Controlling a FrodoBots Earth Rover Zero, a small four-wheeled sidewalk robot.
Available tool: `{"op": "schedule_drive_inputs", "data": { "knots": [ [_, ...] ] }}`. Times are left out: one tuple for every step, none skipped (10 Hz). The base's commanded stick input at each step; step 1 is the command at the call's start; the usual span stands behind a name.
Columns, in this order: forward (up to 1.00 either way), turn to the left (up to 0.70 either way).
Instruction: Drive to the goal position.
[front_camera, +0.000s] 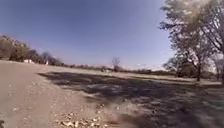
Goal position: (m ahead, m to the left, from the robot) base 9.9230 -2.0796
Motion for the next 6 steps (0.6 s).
{"op": "schedule_drive_inputs", "data": {
  "knots": [
    [0.50,0.00],
    [0.50,0.00],
    [0.50,0.00],
    [0.50,0.00],
    [0.50,0.00],
    [0.50,0.00]
  ]
}}
